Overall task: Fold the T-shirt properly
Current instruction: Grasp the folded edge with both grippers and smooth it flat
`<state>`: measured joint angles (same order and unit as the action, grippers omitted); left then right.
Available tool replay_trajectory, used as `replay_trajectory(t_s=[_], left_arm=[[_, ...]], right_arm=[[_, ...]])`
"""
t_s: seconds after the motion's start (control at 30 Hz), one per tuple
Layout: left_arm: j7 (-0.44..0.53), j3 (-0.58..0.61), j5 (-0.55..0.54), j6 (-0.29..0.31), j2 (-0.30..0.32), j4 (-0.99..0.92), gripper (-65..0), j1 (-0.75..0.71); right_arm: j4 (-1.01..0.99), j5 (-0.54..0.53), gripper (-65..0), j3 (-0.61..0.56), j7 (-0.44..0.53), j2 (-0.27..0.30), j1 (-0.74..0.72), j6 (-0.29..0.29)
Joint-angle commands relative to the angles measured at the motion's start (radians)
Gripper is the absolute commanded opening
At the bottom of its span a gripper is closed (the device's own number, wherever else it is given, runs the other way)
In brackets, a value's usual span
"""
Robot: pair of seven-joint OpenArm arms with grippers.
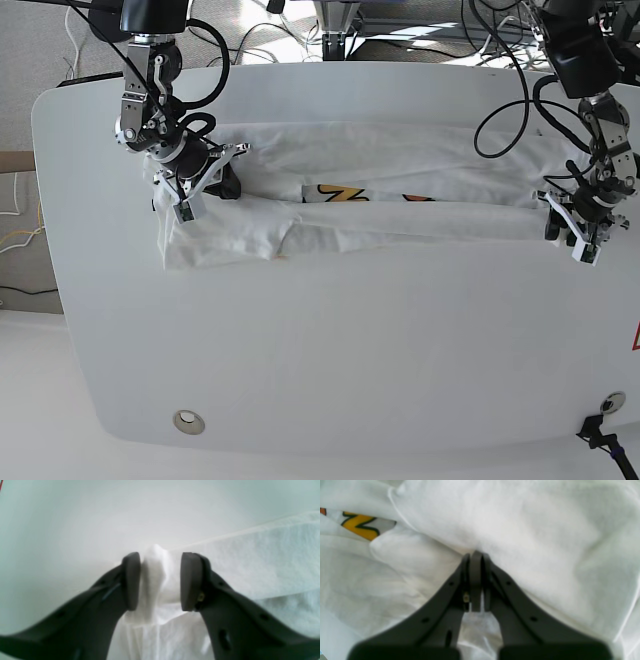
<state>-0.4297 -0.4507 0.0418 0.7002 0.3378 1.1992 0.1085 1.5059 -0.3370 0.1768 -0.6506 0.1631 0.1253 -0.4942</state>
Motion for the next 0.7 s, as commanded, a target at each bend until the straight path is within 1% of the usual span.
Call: replay_trajectory(t_s=[0.0,0.17,0.37,0.4,0.43,0.67], left_arm=[[0.018,-0.004,-0.012,-0.002,0.017,0.015,-47.3,0.018],[0.018,-0.004,-0.012,-0.002,0.017,0.015,-57.1,0.018],[0.018,-0.004,-0.012,-0.002,0.019,0.015,-57.9,0.018],[0.018,-0.004,-0.012,-0.002,0.019,0.017,-60.5,0.018],[0.018,-0.004,-0.012,-0.002,0.019,0.02,-65.0,0.018],[0.018,-0.012,-0.013,-0.002,0.019,0.095,-65.0,0.001]], right_arm=[[-0.001,0.045,-65.0,0.002,-0.051,0.008,0.001,0.021],[-0.001,0.045,-65.0,0.003,-0.051,0.008,0.001,0.021],[-0.001,0.045,-65.0,0.003,-0.051,0.008,0.001,0.021],[-0.001,0.045,-65.0,0.003,-0.051,0.008,0.001,0.021],[-0.001,0.045,-65.0,0.003,-0.051,0.008,0.001,0.021],[-0.001,0.045,-65.0,0.003,-0.051,0.008,0.001,0.021]])
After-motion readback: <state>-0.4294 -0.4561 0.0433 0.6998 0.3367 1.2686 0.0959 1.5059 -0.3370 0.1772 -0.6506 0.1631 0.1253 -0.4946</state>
